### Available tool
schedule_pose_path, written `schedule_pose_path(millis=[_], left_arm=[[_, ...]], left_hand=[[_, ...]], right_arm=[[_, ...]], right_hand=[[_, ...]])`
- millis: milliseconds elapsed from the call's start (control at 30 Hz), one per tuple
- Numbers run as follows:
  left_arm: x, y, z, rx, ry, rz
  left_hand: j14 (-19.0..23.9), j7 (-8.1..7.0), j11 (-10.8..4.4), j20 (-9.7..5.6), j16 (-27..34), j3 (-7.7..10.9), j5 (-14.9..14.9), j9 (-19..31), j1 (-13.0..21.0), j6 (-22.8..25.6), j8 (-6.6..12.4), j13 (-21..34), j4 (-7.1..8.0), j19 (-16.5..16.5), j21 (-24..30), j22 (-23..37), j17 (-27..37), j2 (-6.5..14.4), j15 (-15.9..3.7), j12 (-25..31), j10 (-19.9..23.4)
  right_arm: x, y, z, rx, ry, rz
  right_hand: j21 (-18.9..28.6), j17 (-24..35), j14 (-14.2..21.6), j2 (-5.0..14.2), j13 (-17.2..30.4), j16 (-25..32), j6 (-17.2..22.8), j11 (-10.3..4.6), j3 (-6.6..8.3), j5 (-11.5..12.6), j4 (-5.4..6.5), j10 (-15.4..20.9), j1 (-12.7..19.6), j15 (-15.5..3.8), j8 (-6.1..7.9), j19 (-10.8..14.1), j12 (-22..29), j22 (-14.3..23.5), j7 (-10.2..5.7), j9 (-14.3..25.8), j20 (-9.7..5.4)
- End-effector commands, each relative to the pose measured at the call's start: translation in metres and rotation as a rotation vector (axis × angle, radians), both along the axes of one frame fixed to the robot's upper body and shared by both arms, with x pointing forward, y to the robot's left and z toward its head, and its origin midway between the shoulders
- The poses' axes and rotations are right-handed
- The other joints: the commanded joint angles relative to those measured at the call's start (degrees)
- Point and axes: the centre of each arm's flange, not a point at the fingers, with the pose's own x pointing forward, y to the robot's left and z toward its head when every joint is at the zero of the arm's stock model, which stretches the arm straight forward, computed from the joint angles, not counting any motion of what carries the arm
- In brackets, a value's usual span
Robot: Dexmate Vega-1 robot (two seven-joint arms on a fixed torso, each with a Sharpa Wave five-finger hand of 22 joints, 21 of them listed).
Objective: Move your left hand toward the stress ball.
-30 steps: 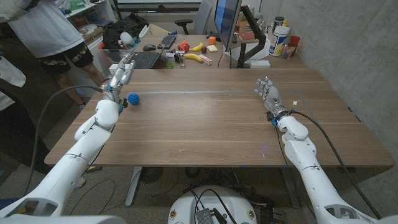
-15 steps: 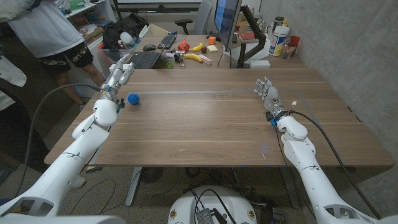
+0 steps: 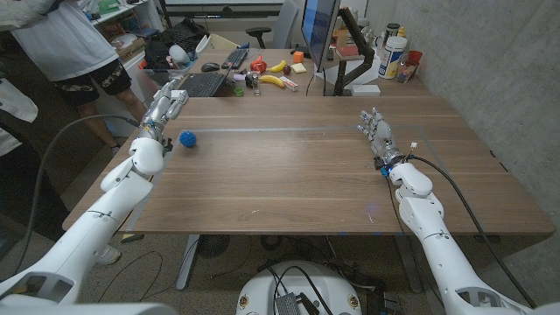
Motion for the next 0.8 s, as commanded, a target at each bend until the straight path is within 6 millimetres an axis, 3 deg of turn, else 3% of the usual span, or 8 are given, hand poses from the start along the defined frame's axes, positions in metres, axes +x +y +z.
schedule_pose_path(millis=[33, 800], left_arm=[[0.0053, 0.0043, -0.0005, 0.021, 0.03, 0.04], [0.0118, 0.0112, -0.0048, 0.045, 0.093, 0.079]], left_hand=[[-5.46, -0.13, -0.04, 0.52, -0.15, 0.69, -0.19, 0.33, 0.97, 0.45, 0.54, 0.15, 0.03, -13.52, -0.06, 0.13, 0.15, 4.22, 0.12, 0.26, -0.98], [-6.18, -0.13, 0.98, 0.91, -0.44, 2.92, -0.5, 0.4, 3.06, -0.39, 0.18, 0.28, -0.34, -13.96, -0.09, 0.14, 0.16, 4.16, 0.4, 0.24, -1.8]], right_arm=[[0.0008, -0.0006, 0.0008, -0.004, 0.0, -0.001], [0.006, 0.0056, 0.002, -0.01, 0.003, 0.008]], right_hand=[[-0.26, 0.27, -0.32, 7.0, 0.28, 0.32, 0.46, 0.07, 0.53, 0.1, -0.08, 0.41, -0.12, 0.05, 0.24, 0.03, 0.41, 0.15, 0.08, 0.32, -2.78], [-0.42, 0.27, -0.31, 6.99, 0.28, 0.32, 0.51, 0.06, 0.5, 0.11, -0.09, 0.49, -0.12, 0.03, 0.25, 0.1, 0.43, 0.16, 0.09, 0.32, -2.77]])
